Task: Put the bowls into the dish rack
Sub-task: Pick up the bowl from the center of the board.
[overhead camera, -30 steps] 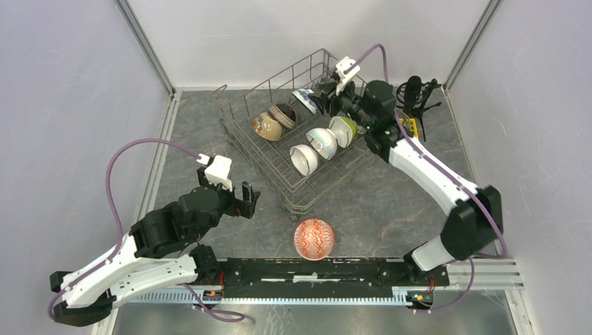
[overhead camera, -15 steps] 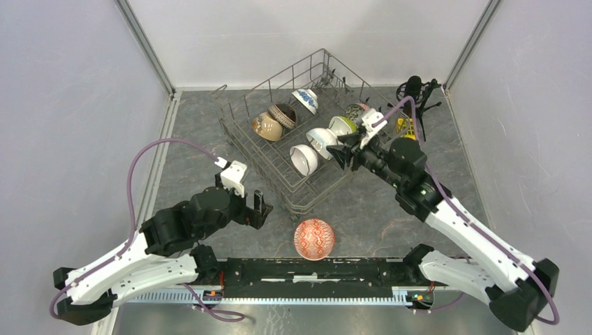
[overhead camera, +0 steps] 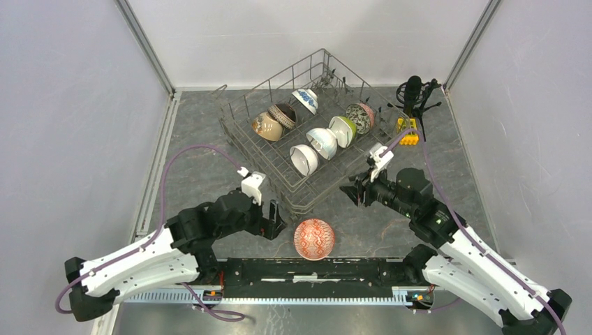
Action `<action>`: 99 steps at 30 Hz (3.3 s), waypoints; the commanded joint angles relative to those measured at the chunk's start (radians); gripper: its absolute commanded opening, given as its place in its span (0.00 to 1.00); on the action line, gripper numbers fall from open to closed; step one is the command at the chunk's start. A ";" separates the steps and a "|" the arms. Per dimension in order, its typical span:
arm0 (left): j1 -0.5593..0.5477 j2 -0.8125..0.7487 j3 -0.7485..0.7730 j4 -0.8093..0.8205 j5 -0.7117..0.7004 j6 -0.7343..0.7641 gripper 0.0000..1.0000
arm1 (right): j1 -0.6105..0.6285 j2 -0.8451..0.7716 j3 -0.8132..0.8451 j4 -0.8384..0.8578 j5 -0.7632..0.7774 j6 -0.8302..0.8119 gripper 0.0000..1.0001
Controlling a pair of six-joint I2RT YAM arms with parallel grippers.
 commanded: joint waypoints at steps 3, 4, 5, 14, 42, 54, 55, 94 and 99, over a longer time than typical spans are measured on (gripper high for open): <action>0.004 0.049 -0.067 0.156 0.103 -0.127 0.96 | 0.043 -0.052 -0.125 -0.018 -0.054 0.100 0.46; 0.005 0.057 -0.076 0.175 0.110 -0.138 0.95 | 0.056 -0.054 -0.141 -0.011 -0.057 0.111 0.46; 0.004 0.067 -0.088 0.192 0.116 -0.146 0.94 | 0.067 -0.053 -0.155 -0.007 -0.059 0.122 0.45; -0.005 0.190 -0.120 0.306 0.172 -0.202 0.78 | 0.155 -0.065 -0.208 0.001 -0.019 0.178 0.45; -0.050 0.354 -0.135 0.380 0.154 -0.265 0.27 | 0.219 -0.127 -0.249 -0.012 0.054 0.205 0.45; -0.064 0.238 -0.177 0.335 0.088 -0.327 0.46 | 0.225 -0.138 -0.261 -0.006 0.059 0.211 0.45; -0.066 0.222 -0.185 0.335 0.081 -0.341 0.46 | 0.225 -0.139 -0.261 -0.007 0.059 0.211 0.45; -0.207 0.330 -0.097 0.360 -0.070 -0.428 0.45 | 0.235 -0.218 -0.294 -0.049 0.075 0.211 0.44; -0.212 0.364 -0.077 0.352 -0.073 -0.419 0.39 | 0.235 -0.223 -0.292 -0.062 0.081 0.208 0.45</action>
